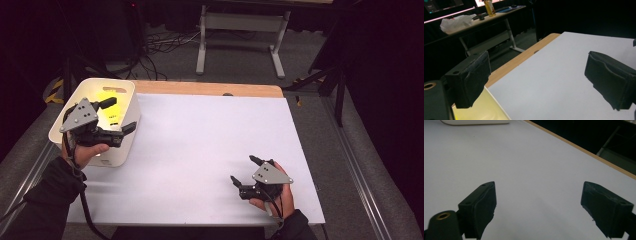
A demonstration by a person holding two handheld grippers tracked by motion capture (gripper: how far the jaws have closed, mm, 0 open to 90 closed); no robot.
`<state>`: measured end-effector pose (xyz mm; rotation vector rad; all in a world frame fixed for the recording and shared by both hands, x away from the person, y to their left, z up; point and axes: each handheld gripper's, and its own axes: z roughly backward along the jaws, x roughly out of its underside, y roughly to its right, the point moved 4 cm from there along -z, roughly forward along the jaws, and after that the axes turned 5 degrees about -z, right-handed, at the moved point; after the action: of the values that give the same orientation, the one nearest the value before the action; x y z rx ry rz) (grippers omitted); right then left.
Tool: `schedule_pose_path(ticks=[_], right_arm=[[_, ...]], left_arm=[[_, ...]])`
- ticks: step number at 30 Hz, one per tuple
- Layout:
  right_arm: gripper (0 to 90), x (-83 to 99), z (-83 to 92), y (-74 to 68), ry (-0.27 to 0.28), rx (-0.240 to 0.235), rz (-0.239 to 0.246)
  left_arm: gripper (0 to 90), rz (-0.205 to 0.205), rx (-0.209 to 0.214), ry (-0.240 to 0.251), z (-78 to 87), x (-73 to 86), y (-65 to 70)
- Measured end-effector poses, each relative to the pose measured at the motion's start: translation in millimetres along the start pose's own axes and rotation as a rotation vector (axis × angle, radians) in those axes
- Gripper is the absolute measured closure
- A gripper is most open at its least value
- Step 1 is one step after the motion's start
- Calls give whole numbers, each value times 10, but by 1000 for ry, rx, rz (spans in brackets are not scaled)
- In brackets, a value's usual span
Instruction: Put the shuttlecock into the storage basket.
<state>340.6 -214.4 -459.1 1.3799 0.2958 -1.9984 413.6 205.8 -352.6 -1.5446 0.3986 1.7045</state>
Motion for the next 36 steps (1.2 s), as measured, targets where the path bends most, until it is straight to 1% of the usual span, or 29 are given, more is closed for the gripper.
schedule_pose_path(ticks=[2,6,9,16,22,24,26,29,31,32,34,36], right_arm=[[141,1,1,1,1,0,0],[141,0,2,6,1,2,-2],[141,-1,6,7,2,2,-2],[141,-4,11,9,4,3,-2],[141,-11,18,11,8,6,-1],[141,-15,21,10,10,5,-1],[141,-19,25,8,11,5,-2],[141,-23,28,5,11,6,0],[141,-25,31,2,13,6,3],[141,-27,31,2,13,6,4],[141,-30,34,1,15,6,6],[141,-33,37,-1,17,6,8]], left_arm=[[74,-2,2,2,-5,-2,18],[76,10,13,18,-23,3,58],[76,2,16,16,-37,10,98],[82,-4,15,42,-26,1,178],[82,-10,26,43,-26,7,243],[82,-15,21,43,-29,13,263],[81,-15,32,46,-32,23,282],[80,-15,30,51,-41,29,310],[80,-17,37,52,-38,34,325],[79,-13,38,55,-44,38,338],[78,-25,37,47,-50,51,363],[77,-30,44,43,-56,62,390]])
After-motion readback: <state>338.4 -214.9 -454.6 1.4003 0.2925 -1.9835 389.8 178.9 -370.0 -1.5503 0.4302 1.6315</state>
